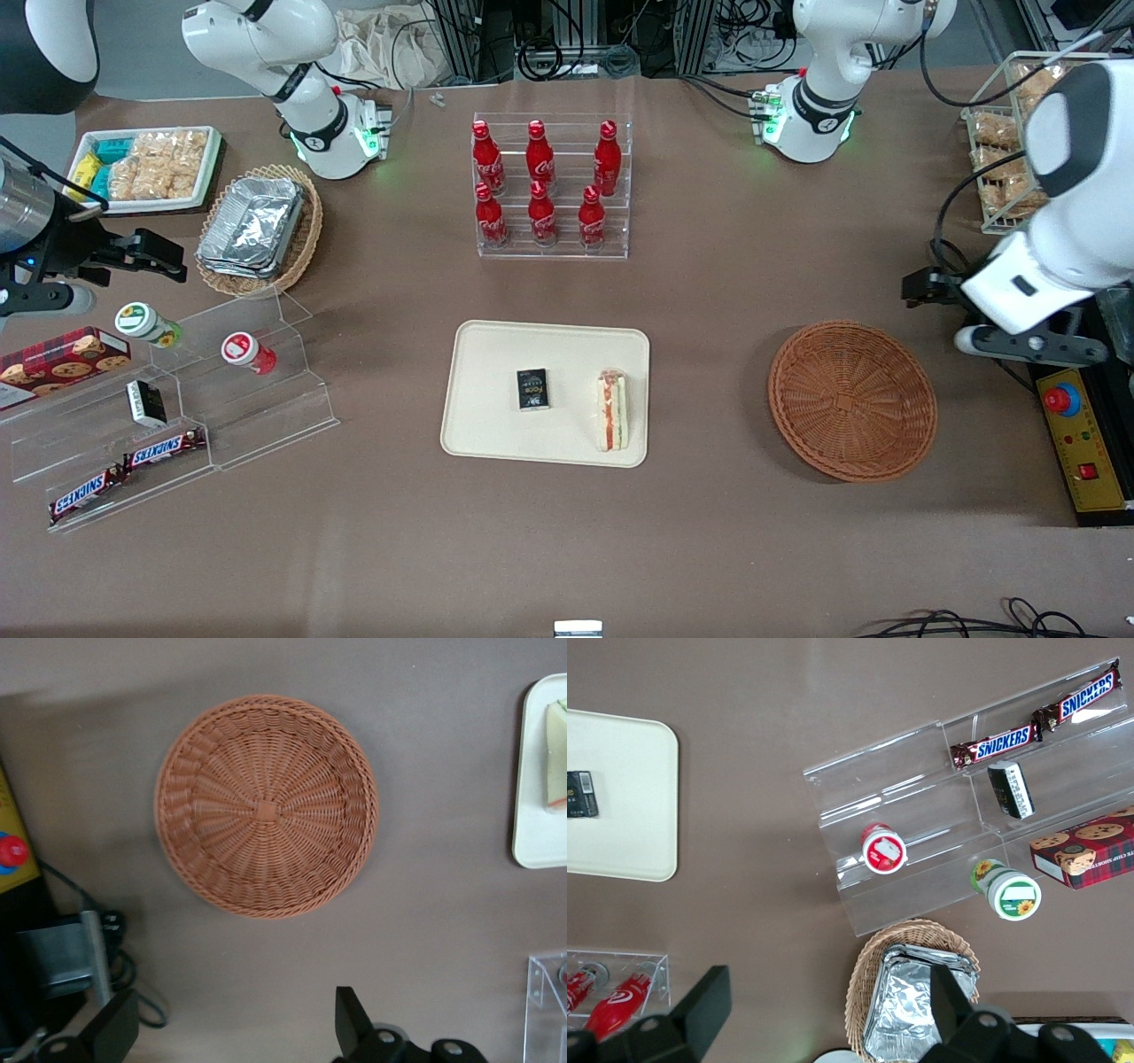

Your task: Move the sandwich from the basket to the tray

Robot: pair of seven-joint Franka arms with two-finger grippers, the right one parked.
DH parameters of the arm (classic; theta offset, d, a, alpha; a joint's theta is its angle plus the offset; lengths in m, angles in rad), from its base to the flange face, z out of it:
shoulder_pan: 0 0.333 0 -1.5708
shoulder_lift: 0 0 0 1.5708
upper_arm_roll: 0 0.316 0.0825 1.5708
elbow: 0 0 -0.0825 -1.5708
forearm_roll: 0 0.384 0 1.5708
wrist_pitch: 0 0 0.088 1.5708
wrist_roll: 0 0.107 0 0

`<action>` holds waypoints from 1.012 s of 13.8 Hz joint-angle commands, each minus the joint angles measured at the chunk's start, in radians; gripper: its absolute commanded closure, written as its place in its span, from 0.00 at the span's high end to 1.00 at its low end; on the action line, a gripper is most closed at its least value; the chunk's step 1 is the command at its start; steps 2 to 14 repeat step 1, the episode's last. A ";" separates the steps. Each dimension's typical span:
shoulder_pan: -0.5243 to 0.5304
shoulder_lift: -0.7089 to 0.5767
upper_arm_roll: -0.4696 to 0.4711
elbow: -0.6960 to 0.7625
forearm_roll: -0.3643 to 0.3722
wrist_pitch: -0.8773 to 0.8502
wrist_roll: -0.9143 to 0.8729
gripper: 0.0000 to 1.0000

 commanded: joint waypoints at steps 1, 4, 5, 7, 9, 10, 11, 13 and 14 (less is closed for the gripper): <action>0.011 0.110 -0.007 0.169 -0.001 -0.086 0.037 1.00; 0.011 0.110 -0.007 0.169 -0.001 -0.086 0.037 1.00; 0.011 0.110 -0.007 0.169 -0.001 -0.086 0.037 1.00; 0.011 0.110 -0.007 0.169 -0.001 -0.086 0.037 1.00; 0.011 0.110 -0.007 0.169 -0.001 -0.086 0.037 1.00; 0.011 0.110 -0.007 0.169 -0.001 -0.086 0.037 1.00; 0.011 0.110 -0.007 0.169 -0.001 -0.086 0.037 1.00; 0.011 0.110 -0.007 0.169 -0.001 -0.086 0.037 1.00; 0.011 0.110 -0.007 0.169 -0.001 -0.086 0.037 1.00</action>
